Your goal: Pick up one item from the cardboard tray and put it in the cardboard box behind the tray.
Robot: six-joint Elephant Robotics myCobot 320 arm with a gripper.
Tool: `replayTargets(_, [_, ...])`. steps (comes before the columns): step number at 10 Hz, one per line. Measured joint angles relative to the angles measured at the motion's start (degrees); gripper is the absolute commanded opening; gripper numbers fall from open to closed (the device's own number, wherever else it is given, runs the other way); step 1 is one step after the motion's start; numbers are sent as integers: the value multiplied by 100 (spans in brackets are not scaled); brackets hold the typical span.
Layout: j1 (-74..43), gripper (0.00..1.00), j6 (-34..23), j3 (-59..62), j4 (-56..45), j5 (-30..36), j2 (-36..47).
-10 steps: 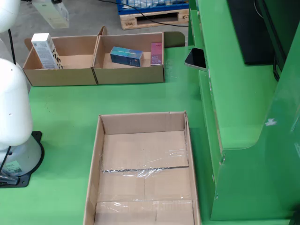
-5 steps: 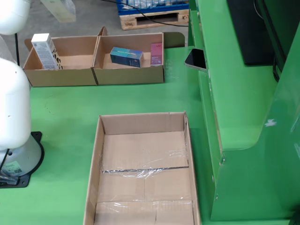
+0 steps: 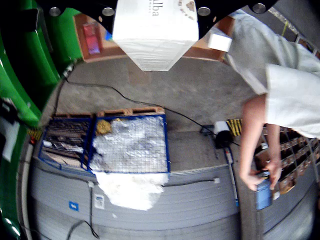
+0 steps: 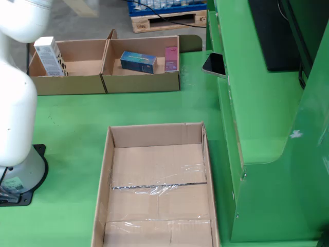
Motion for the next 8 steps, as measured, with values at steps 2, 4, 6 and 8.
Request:
replayTargets(2, [-80,0,8,-35,422,-114,-246])
replayTargets(4, [-62,0,35,-17,992,-211,-404])
replayTargets(6, [123,0,61,-17,1546,-545,-651])
replayTargets(8, [369,0,61,-35,1942,-993,-853])
